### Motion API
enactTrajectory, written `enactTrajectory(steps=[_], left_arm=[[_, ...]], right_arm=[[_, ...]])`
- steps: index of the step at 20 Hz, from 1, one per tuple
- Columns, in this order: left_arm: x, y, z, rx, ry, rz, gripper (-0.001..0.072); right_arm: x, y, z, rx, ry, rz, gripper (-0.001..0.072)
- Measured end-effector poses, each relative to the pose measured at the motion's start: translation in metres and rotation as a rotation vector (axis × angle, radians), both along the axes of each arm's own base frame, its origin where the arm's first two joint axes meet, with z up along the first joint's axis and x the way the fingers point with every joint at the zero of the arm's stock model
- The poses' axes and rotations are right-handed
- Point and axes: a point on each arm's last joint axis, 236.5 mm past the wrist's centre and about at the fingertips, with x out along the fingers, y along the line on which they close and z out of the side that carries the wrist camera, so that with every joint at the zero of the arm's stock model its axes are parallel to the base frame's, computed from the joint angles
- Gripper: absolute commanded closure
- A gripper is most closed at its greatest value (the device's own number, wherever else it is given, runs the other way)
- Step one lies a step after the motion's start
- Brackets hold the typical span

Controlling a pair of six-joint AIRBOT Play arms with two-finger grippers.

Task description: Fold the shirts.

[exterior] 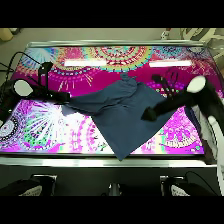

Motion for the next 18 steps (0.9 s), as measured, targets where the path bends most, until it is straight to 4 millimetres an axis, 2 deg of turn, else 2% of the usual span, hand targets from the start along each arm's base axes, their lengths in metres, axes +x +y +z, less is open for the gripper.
enactTrajectory(steps=[2,3,5,7,10,12,15,16,17,18], left_arm=[[-0.003,0.001,-0.002,0.006,0.008,-0.009,0.0683],[-0.004,0.002,-0.003,0.01,0.012,-0.012,0.0683],[-0.004,0.003,-0.004,0.012,0.013,-0.016,0.0682],[-0.005,0.002,-0.004,0.014,0.017,-0.02,0.0683],[-0.005,0.002,-0.005,0.015,0.016,-0.023,0.0683],[-0.005,0.002,-0.004,0.015,0.012,-0.022,0.0682],[-0.001,0.002,-0.003,0.012,-0.003,-0.018,0.0682],[0.0,0.002,-0.002,0.01,-0.007,-0.016,0.0683],[0.0,0.0,-0.001,-0.001,-0.01,-0.014,0.0682],[0.001,-0.004,0.0,-0.017,-0.012,-0.013,0.0682]], right_arm=[[-0.053,-0.003,-0.035,-0.021,0.114,-0.039,0.0041],[-0.07,-0.003,-0.05,-0.025,0.152,-0.068,0.0041],[-0.1,0.001,-0.077,-0.011,0.232,-0.125,0.0041],[-0.113,0.004,-0.096,0.0,0.271,-0.196,0.0041],[-0.112,0.013,-0.109,0.047,0.298,-0.292,0.0042],[-0.098,0.02,-0.111,0.099,0.277,-0.36,0.0043],[-0.068,0.025,-0.111,0.161,0.192,-0.455,0.013],[-0.058,0.025,-0.11,0.175,0.157,-0.475,0.0182],[-0.049,0.025,-0.109,0.188,0.121,-0.489,0.0183],[-0.04,0.024,-0.108,0.198,0.081,-0.498,0.025]])
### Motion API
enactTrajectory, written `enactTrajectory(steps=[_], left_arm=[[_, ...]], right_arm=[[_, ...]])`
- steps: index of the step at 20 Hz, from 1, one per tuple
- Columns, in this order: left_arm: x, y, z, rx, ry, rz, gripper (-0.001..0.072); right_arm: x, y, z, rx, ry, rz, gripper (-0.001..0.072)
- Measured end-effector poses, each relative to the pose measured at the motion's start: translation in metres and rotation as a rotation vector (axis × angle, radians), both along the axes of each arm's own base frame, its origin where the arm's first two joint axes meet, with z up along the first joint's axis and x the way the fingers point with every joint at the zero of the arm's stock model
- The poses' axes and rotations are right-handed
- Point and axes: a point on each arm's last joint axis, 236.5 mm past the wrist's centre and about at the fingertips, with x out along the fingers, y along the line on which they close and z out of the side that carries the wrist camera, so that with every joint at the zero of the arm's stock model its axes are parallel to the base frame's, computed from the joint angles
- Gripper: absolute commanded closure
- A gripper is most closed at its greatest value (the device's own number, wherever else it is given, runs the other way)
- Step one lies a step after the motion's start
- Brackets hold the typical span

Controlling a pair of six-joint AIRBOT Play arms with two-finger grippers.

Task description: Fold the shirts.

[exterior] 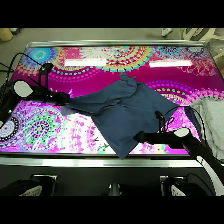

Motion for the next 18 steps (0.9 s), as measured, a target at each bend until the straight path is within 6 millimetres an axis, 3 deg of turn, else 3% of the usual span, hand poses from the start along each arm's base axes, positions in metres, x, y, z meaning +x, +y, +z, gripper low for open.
enactTrajectory(steps=[1,2,5,7,9,11,12,13,14,15,16,18], left_arm=[[0.0,-0.004,0.002,-0.019,-0.001,0.001,0.0683],[0.001,-0.009,0.003,-0.036,-0.004,0.0,0.0683],[0.002,-0.018,0.009,-0.069,-0.019,-0.001,0.0683],[0.003,-0.019,0.018,-0.081,-0.042,-0.001,0.0684],[0.007,-0.019,0.052,-0.103,-0.125,0.001,0.0684],[0.019,-0.009,0.119,-0.132,-0.307,0.031,0.0684],[0.023,-0.002,0.159,-0.149,-0.413,0.051,0.0684],[0.025,0.007,0.198,-0.164,-0.516,0.075,0.0683],[0.024,0.017,0.234,-0.175,-0.611,0.101,0.0683],[0.02,0.026,0.259,-0.178,-0.673,0.119,0.0683],[0.015,0.031,0.275,-0.18,-0.708,0.13,0.0683],[0.007,0.034,0.273,-0.171,-0.676,0.126,0.0683]], right_arm=[[0.005,0.001,0.002,0.004,-0.035,0.004,0.0635],[0.008,0.001,0.004,0.001,-0.067,0.021,0.0691],[0.02,0.005,0.016,-0.008,-0.179,0.099,0.0694],[0.035,0.011,0.043,-0.011,-0.287,0.183,0.0694],[0.057,0.012,0.087,-0.052,-0.437,0.279,0.0694],[0.082,0.006,0.153,-0.147,-0.633,0.358,0.069],[0.094,-0.001,0.189,-0.218,-0.726,0.373,0.0672],[0.103,-0.012,0.224,-0.302,-0.798,0.373,0.0476],[0.107,-0.026,0.252,-0.391,-0.841,0.364,0.0233],[0.109,-0.04,0.272,-0.466,-0.855,0.35,0.0149],[0.105,-0.053,0.282,-0.53,-0.835,0.343,0.0134],[0.09,-0.069,0.272,-0.579,-0.721,0.347,0.002]])
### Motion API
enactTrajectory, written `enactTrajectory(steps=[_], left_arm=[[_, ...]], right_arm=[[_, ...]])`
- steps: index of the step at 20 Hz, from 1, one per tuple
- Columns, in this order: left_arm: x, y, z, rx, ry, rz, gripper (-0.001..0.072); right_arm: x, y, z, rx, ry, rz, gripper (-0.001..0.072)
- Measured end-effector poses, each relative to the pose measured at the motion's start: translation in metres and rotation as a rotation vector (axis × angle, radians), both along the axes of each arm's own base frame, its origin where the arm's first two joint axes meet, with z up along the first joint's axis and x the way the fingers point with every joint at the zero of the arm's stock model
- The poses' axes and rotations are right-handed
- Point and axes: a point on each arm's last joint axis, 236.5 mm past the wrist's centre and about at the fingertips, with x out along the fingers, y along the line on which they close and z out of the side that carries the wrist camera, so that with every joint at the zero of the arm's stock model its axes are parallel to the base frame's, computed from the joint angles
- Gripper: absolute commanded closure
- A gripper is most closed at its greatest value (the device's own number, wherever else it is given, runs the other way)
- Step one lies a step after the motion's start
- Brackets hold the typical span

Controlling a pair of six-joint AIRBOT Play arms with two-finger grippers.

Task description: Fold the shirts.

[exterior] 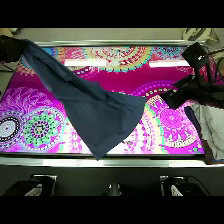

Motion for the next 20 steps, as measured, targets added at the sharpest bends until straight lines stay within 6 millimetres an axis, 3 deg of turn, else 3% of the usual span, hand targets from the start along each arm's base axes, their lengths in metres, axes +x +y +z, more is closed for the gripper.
enactTrajectory(steps=[3,6,10,12,16,20], left_arm=[[-0.007,0.003,-0.039,0.024,0.125,-0.008,0.0683],[-0.011,0.003,-0.082,0.037,0.24,-0.017,0.0683],[-0.014,0.004,-0.108,0.047,0.301,-0.02,0.0683],[-0.015,0.004,-0.113,0.056,0.307,-0.025,0.0683],[-0.015,0.004,-0.114,0.062,0.306,-0.028,0.0683],[-0.016,0.004,-0.114,0.065,0.304,-0.03,0.0683]], right_arm=[[-0.031,0.008,-0.062,0.058,0.246,-0.018,0.0003],[-0.058,0.04,-0.136,0.243,0.468,-0.054,0.0009],[-0.091,0.093,-0.207,0.384,0.664,-0.088,0.0008],[-0.098,0.121,-0.231,0.402,0.706,-0.101,0.0009],[-0.094,0.155,-0.266,0.459,0.759,-0.205,0.001],[-0.077,0.175,-0.275,0.523,0.775,-0.272,0.0019]])
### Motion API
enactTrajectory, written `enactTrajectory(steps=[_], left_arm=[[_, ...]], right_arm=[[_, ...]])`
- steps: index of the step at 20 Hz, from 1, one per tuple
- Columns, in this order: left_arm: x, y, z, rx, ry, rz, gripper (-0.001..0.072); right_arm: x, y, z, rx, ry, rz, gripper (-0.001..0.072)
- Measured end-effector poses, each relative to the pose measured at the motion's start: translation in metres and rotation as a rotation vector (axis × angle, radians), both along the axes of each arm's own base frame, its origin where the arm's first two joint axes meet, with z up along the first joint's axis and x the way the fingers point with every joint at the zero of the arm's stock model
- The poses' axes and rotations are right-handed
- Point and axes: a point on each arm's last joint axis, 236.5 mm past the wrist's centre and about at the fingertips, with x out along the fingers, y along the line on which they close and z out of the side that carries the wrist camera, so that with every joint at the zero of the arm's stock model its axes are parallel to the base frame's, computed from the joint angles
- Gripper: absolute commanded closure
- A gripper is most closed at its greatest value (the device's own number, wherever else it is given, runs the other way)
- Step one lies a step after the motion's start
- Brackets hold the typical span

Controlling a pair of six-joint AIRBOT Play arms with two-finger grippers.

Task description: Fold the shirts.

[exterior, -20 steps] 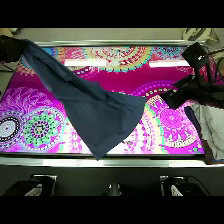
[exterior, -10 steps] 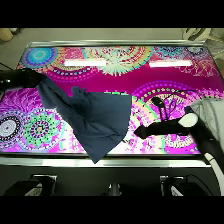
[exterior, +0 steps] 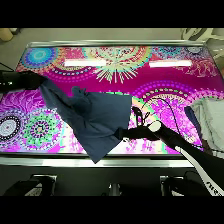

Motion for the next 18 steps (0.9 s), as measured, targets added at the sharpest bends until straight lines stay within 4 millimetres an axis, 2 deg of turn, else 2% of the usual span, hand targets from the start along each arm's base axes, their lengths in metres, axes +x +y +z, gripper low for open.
enactTrajectory(steps=[1,2,3,4,5,6,10,12,14,15,16,18], left_arm=[[0.0,0.0,0.0,0.001,0.0,-0.001,0.0683],[0.0,0.0,0.0,0.005,-0.002,-0.004,0.0683],[0.0,0.0,0.0,0.009,-0.005,-0.008,0.0683],[0.0,0.0,0.0,0.012,-0.006,-0.011,0.0683],[0.0,0.0,0.0,0.016,-0.007,-0.014,0.0683],[0.0,0.0,0.0,0.021,-0.01,-0.018,0.0683],[0.001,0.006,-0.002,0.075,-0.024,-0.032,0.0683],[0.003,0.016,-0.002,0.122,-0.038,-0.017,0.0683],[0.009,0.032,0.022,0.149,-0.112,0.03,0.0684],[0.011,0.041,0.049,0.141,-0.183,0.074,0.0683],[0.011,0.05,0.083,0.123,-0.267,0.119,0.0683],[-0.007,0.071,0.178,0.065,-0.508,0.226,0.0683]], right_arm=[[0.006,0.004,0.0,0.008,0.002,-0.017,0.0023],[0.011,0.007,-0.001,0.017,0.01,-0.037,0.0072],[0.017,0.01,-0.002,0.022,0.011,-0.049,0.0173],[0.021,0.013,-0.004,0.025,0.016,-0.061,0.0311],[0.024,0.016,-0.007,0.025,0.019,-0.066,0.0604],[0.026,0.018,-0.009,0.02,0.015,-0.062,0.0691],[0.028,0.033,0.005,0.047,-0.048,0.04,0.0694],[0.033,0.038,0.032,0.059,-0.145,0.142,0.0694],[0.055,0.03,0.084,0.05,-0.314,0.213,0.0694],[0.069,0.017,0.124,0.024,-0.431,0.25,0.0694],[0.084,0.001,0.17,-0.006,-0.564,0.252,0.0694],[0.108,-0.049,0.292,-0.123,-0.904,0.191,0.0694]])
